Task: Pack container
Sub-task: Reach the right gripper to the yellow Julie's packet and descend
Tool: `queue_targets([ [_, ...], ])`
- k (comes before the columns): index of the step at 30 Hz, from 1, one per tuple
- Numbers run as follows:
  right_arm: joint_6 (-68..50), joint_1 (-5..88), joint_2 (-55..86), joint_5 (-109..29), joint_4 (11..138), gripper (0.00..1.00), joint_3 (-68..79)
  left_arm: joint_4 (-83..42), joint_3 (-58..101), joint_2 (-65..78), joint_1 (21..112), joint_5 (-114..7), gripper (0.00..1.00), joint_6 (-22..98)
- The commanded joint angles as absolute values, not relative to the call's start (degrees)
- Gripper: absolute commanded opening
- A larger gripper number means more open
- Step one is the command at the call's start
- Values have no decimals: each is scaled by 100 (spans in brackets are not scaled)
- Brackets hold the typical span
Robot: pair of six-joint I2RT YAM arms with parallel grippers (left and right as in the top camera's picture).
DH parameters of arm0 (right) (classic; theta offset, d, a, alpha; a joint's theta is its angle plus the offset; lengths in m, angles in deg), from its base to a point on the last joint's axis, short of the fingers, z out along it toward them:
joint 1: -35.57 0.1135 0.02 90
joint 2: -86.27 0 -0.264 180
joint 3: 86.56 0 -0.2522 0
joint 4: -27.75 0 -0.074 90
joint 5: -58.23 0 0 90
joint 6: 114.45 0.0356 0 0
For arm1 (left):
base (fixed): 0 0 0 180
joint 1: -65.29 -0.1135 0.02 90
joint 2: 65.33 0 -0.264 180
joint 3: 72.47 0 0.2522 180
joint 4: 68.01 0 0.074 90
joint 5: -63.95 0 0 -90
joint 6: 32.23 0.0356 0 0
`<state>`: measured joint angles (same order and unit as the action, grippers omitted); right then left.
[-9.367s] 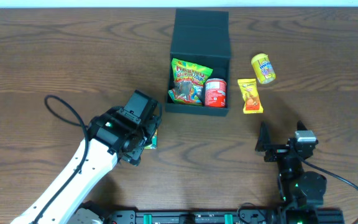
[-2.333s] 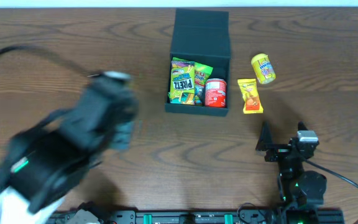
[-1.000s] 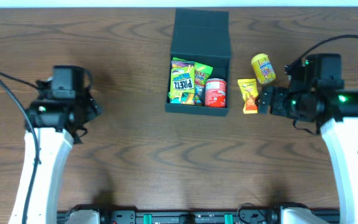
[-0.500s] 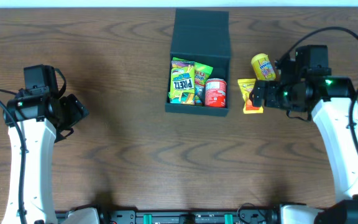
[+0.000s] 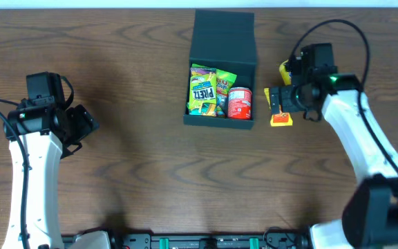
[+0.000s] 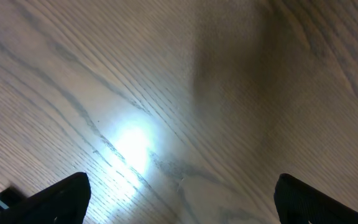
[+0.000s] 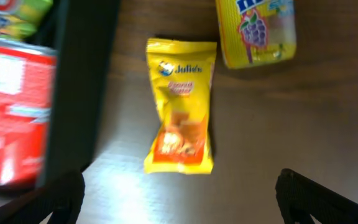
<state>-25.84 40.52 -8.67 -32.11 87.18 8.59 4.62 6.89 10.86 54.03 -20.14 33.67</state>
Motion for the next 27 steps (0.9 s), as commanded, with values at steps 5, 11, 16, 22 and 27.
queue_targets([
  [5,-3021,4081,-1617,-3350,8495,99,785,486,704,1145,5370,-2055,95,3422],
  [11,-3030,4079,-2130,-3372,8146,99,785,486,704,1145,5370,-2055,95,3422],
  [16,-2908,4076,-2323,-3372,7940,99,785,486,704,1145,5370,-2055,95,3422],
  [22,-2903,4017,-2397,-3368,7912,99,785,486,704,1145,5370,-2053,95,3422],
  [27,-2899,3932,-2515,-3375,7820,99,785,486,704,1145,5370,-2055,95,3422],
])
